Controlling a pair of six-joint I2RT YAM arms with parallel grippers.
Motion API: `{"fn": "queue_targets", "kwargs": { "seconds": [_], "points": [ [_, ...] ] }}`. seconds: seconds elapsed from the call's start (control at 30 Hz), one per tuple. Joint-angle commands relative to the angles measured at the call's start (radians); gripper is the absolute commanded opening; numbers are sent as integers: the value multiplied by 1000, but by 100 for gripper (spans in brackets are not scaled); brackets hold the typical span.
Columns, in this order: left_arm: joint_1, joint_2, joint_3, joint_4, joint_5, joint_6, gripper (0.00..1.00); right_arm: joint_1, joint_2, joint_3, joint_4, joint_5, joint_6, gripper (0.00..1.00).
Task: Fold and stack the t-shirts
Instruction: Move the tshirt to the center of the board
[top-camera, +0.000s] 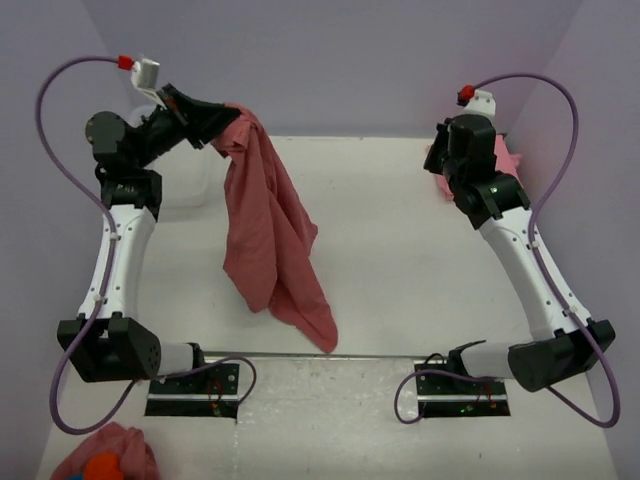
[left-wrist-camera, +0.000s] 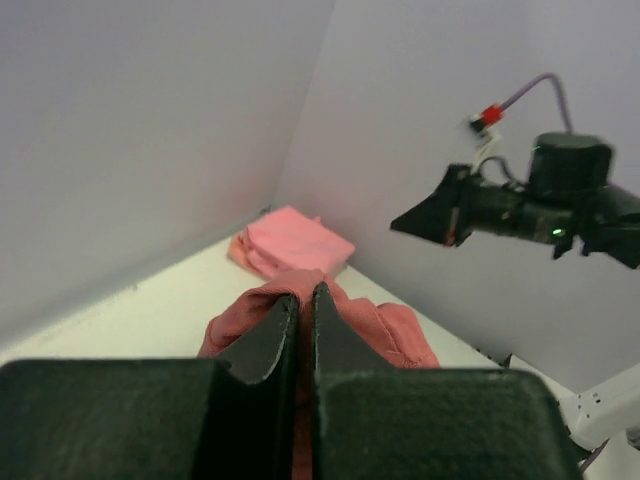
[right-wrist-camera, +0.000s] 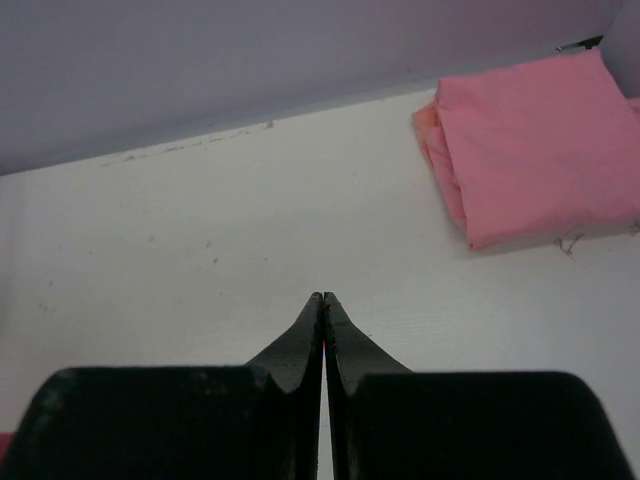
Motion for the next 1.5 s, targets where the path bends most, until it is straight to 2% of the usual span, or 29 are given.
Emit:
{"fn": "queue_targets", "kwargs": {
  "seconds": [0.0, 0.17, 0.33, 0.4, 0.47, 0.67, 0.9, 1.0, 1.13, 1.3, 1.4, 1.47],
  "points": [
    [-24, 26, -149, -72, -132, 148, 0, 1, -17, 34, -17, -58, -14, 0],
    [-34, 142, -213, -178, -314, 237, 0, 2, -23, -38, 6, -143, 6, 0],
    [-62, 314, -143, -233, -339, 287, 0, 5, -12, -78, 8, -157, 2, 0],
    [-82, 325, -118, -229, -323, 282, 0, 7, -15, -84, 14, -156, -5, 0],
    [-152, 300, -100, -233, -333, 306, 0, 5, -14, -87, 17, -150, -11, 0],
    [-286, 132, 41, -284, -229, 288, 0, 5, 18, -61, 3, -87, -15, 0],
    [-298, -23, 436, -314, -85, 210, 0, 2, 9, -20, 2, -78, -15, 0],
    [-298, -40, 512, -305, -63, 194, 0, 4, -2, -28, 5, -75, -20, 0],
    [-297, 1, 497, -342, -92, 227, 0, 4, -15, -46, 9, -73, -20, 0],
    [-297, 113, 318, -331, -154, 283, 0, 2, -34, -51, 17, -61, -21, 0],
    [-283, 226, 279, -410, -229, 375, 0, 4, -29, -52, 17, -67, -25, 0],
    [-248, 280, 247, -477, -330, 430, 0, 4, -23, -58, 23, -82, -26, 0]
  ]
}}
